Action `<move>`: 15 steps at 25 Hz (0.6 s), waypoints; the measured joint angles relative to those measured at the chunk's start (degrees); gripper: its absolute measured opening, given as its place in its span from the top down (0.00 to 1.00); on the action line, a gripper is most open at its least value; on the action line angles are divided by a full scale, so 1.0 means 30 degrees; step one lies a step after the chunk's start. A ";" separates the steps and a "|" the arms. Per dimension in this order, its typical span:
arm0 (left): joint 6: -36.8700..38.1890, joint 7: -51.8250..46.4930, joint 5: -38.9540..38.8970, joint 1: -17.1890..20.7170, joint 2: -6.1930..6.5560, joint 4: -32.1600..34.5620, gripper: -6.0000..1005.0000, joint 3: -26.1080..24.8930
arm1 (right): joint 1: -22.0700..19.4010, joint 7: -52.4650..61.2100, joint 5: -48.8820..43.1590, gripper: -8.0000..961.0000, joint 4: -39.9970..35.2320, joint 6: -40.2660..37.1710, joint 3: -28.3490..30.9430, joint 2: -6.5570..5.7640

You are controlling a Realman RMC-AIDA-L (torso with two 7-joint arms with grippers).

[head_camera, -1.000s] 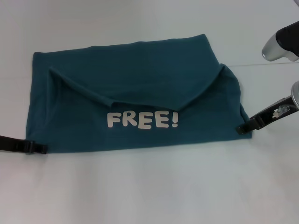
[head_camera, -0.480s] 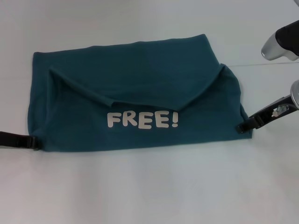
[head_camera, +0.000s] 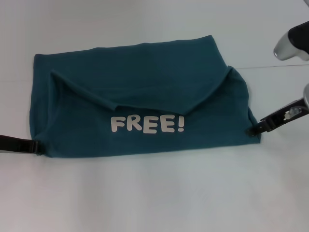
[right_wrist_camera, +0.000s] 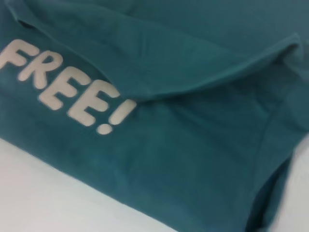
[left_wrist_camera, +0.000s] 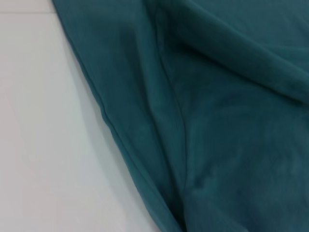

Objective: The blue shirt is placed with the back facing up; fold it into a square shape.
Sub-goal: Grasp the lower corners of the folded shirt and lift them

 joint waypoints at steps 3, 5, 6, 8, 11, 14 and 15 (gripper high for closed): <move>0.0083 0.0096 -0.0003 -0.0002 0.0011 0.0011 0.94 0.0036 | -0.0005 0.0925 -0.1049 0.17 -0.0201 -0.0035 0.0010 -0.0045; 0.0130 0.0188 -0.0004 0.0004 0.0014 0.0021 0.94 0.0054 | -0.0010 0.1342 -0.1839 0.17 -0.0250 -0.0172 0.0016 -0.0009; 0.0153 0.0225 -0.0003 0.0009 0.0017 0.0027 0.94 0.0061 | -0.0012 0.1452 -0.2000 0.18 -0.0247 -0.0235 0.0019 0.0005; 0.0195 0.0309 -0.0003 0.0010 0.0022 0.0042 0.94 0.0075 | -0.0031 0.1603 -0.2109 0.21 -0.0160 -0.0305 0.0028 0.0024; 0.0272 0.0452 -0.0003 -0.0042 0.0018 0.0052 0.94 0.0182 | -0.0167 0.1700 -0.1996 0.24 0.0065 -0.0057 0.0047 0.0028; 0.0319 0.0476 -0.0003 -0.0087 -0.0008 0.0057 0.94 0.0379 | -0.0223 0.1757 -0.1928 0.29 0.0932 0.0633 0.0048 0.0082; 0.0325 0.0479 -0.0002 -0.0095 -0.0016 0.0059 0.94 0.0432 | -0.0230 0.1794 -0.1924 0.30 0.1152 0.0852 0.0048 0.0088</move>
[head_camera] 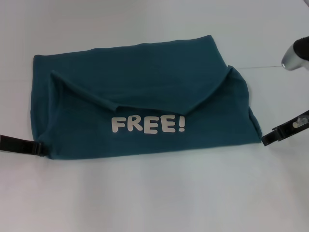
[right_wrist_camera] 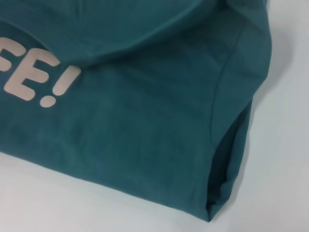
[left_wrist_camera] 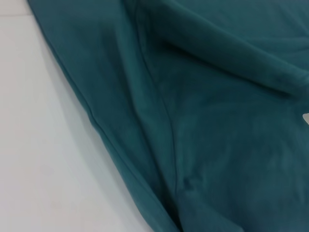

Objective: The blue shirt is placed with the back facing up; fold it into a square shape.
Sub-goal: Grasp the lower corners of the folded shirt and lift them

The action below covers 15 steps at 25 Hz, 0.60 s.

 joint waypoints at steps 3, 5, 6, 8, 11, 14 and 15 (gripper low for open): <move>0.0008 0.0003 0.0007 -0.0025 -0.0008 -0.0001 0.94 0.0001 | -0.0027 0.0052 0.0122 0.30 0.0537 0.0632 -0.0001 0.0019; 0.0024 0.0003 0.0031 -0.0042 -0.0011 -0.0001 0.94 0.0000 | -0.0065 0.0037 0.0389 0.30 0.0880 0.1134 0.0000 0.0017; 0.0038 0.0004 0.0047 -0.0050 -0.0012 0.0000 0.94 0.0000 | -0.0087 -0.0002 0.0596 0.30 0.1073 0.1426 0.0000 0.0017; 0.0056 0.0004 0.0070 -0.0053 -0.0012 0.0000 0.94 0.0000 | -0.0113 -0.0043 0.0902 0.30 0.1408 0.1927 0.0000 0.0016; 0.0064 0.0004 0.0090 -0.0055 -0.0012 -0.0005 0.94 -0.0001 | -0.0116 -0.0067 0.1173 0.30 0.1929 0.2631 -0.0064 0.0013; 0.0069 0.0004 0.0106 -0.0054 -0.0013 -0.0017 0.94 -0.0003 | -0.0006 -0.0069 0.1214 0.30 0.2384 0.3090 -0.0109 -0.0001; 0.0072 0.0004 0.0110 -0.0055 -0.0013 -0.0017 0.94 -0.0004 | 0.0045 -0.0068 0.1215 0.30 0.2550 0.3223 -0.0111 -0.0008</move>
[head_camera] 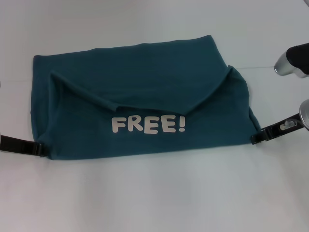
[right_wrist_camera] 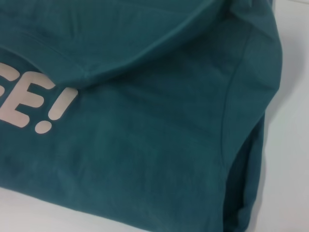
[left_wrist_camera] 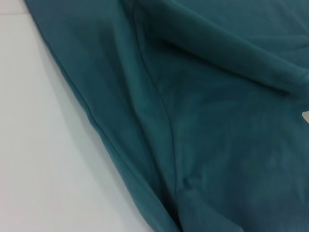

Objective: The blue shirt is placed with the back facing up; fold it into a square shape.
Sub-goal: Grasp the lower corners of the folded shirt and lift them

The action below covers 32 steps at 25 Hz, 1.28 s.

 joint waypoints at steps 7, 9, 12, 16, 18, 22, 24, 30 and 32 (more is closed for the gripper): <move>-0.0004 -0.0001 -0.0005 -0.0012 0.0019 0.0003 0.94 0.0002 | 0.0088 0.0032 0.0007 0.30 0.0331 0.0447 -0.0062 -0.0018; -0.0014 -0.0001 -0.0006 -0.0029 0.0024 0.0005 0.94 0.0001 | 0.0123 0.0033 0.0008 0.30 0.0456 0.0490 -0.0065 -0.0018; -0.0006 -0.0001 -0.0006 -0.0059 0.0030 0.0013 0.94 0.0002 | 0.0207 0.0017 0.0005 0.30 0.0680 0.0592 -0.0065 -0.0018; 0.0000 -0.0002 -0.0022 -0.0059 0.0032 0.0016 0.94 0.0001 | 0.0232 -0.0009 0.0003 0.30 0.0859 0.0895 -0.0065 -0.0017; 0.0001 -0.0001 -0.0034 -0.0059 0.0032 0.0017 0.94 0.0001 | 0.0232 -0.0010 0.0007 0.30 0.1012 0.1073 -0.0067 -0.0017; 0.0000 -0.0001 -0.0018 -0.0059 0.0032 0.0017 0.94 0.0001 | 0.0232 -0.0010 0.0009 0.31 0.1191 0.1312 -0.0066 -0.0016; 0.0005 0.0000 -0.0010 -0.0058 0.0032 0.0017 0.94 0.0001 | 0.0231 -0.0003 0.0009 0.32 0.1353 0.1515 -0.0065 -0.0016; 0.0034 -0.0002 0.0000 -0.0057 0.0032 -0.0006 0.94 0.0002 | 0.0325 -0.0091 0.0014 0.33 0.2042 0.2107 -0.0084 -0.0015; 0.0051 -0.0001 0.0005 -0.0057 0.0018 0.0003 0.94 0.0002 | 0.0372 -0.0201 0.0130 0.34 0.2206 0.2278 -0.0092 0.0000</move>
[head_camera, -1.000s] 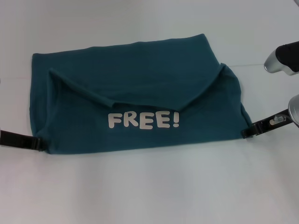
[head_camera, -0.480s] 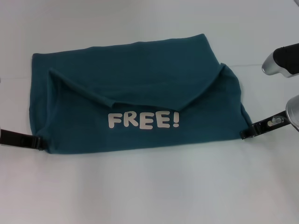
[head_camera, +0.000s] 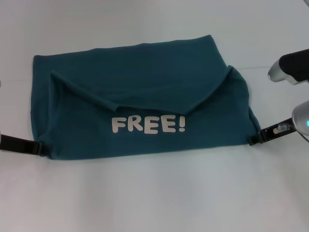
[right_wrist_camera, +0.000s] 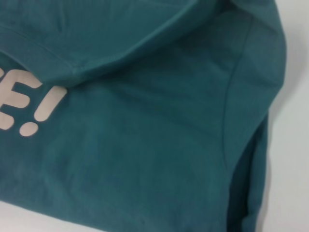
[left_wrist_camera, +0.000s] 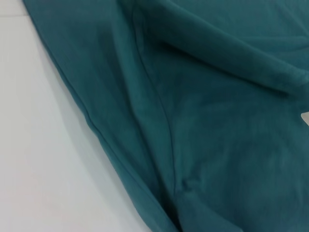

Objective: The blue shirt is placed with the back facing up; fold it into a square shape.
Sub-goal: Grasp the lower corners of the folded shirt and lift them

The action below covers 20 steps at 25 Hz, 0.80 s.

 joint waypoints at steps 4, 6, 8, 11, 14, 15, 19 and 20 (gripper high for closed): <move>0.0036 0.0000 0.0000 -0.0013 0.0000 0.0012 0.94 0.0000 | 0.0003 -0.0042 0.0223 0.42 0.0229 0.0316 0.0004 -0.0001; 0.0039 0.0000 -0.0002 -0.0017 -0.0007 0.0014 0.94 0.0000 | 0.0009 -0.0044 0.0355 0.49 0.0344 0.0453 0.0028 -0.0028; 0.0041 0.0000 0.0005 -0.0020 -0.0019 0.0014 0.94 0.0000 | 0.0019 -0.0052 0.0439 0.56 0.0439 0.0572 0.0006 -0.0045; 0.0040 -0.0001 0.0010 -0.0028 -0.0018 0.0014 0.94 0.0001 | 0.0061 -0.0200 0.0503 0.68 0.0690 0.0678 -0.0016 -0.0045; 0.0038 0.0000 0.0008 -0.0031 -0.0003 -0.0017 0.94 0.0000 | 0.0080 -0.0385 0.0622 0.80 0.0789 0.0708 0.0031 -0.0047; 0.0037 -0.0001 0.0008 -0.0031 0.0005 -0.0028 0.94 0.0000 | 0.0081 -0.0443 0.0648 0.83 0.0790 0.0711 0.0067 -0.0047; 0.0035 0.0015 -0.0038 -0.0030 0.0027 -0.0049 0.94 0.0000 | 0.0088 -0.0637 0.0771 0.93 0.0602 0.0597 0.0153 -0.0059; 0.0034 0.0021 -0.0060 -0.0031 0.0035 -0.0059 0.94 0.0001 | 0.0089 -0.0704 0.0881 0.93 0.0467 0.0445 0.0158 -0.0078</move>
